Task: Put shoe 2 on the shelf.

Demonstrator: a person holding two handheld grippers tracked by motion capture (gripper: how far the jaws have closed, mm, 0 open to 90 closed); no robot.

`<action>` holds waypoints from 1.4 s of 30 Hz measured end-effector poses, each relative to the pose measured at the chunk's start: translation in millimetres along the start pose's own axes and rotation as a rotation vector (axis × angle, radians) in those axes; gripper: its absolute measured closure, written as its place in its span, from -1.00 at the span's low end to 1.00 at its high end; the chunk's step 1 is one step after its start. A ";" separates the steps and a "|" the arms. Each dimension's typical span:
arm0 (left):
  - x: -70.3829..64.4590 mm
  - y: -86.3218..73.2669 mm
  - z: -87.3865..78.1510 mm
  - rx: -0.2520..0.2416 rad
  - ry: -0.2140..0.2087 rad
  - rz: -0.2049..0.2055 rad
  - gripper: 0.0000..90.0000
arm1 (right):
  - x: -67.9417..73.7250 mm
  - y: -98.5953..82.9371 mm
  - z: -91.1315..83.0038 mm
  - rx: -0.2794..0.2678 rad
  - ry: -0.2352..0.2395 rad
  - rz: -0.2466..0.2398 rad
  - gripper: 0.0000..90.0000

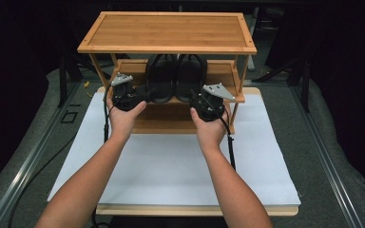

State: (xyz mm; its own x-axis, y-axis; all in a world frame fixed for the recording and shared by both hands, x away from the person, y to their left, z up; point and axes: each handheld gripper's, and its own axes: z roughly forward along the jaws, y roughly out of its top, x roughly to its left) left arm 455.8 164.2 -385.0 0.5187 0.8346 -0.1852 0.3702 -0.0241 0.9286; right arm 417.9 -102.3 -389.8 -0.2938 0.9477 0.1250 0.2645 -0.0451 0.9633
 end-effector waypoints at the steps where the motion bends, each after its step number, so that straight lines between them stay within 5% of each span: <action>1: 0.1 -0.1 -0.5 -0.003 -0.002 0.001 0.01 | -0.5 0.8 -0.6 0.007 0.002 0.002 0.27; 11: 2.6 -1.0 -17.4 -0.027 -0.016 0.014 0.03 | -9.6 7.4 -17.5 0.025 0.020 -0.040 0.24; 26: 13.9 0.2 -70.0 -0.070 -0.028 0.046 0.02 | -35.4 4.2 -62.5 0.034 0.012 -0.069 0.21; 34: 27.4 -19.5 -89.7 -0.050 0.010 0.052 0.02 | -50.1 -9.5 -91.0 0.043 -0.029 -0.120 0.20; 42: 28.4 -48.3 -106.3 -0.039 0.003 0.067 0.02 | -61.9 -35.8 -120.8 0.055 -0.032 -0.085 0.20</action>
State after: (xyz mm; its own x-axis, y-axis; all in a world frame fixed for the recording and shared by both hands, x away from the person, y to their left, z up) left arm 370.7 247.6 -400.9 0.5390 0.8336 -0.1211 0.3045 -0.0588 0.9507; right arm 315.6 -197.5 -403.4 -0.2882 0.9570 0.0345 0.2896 0.0528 0.9557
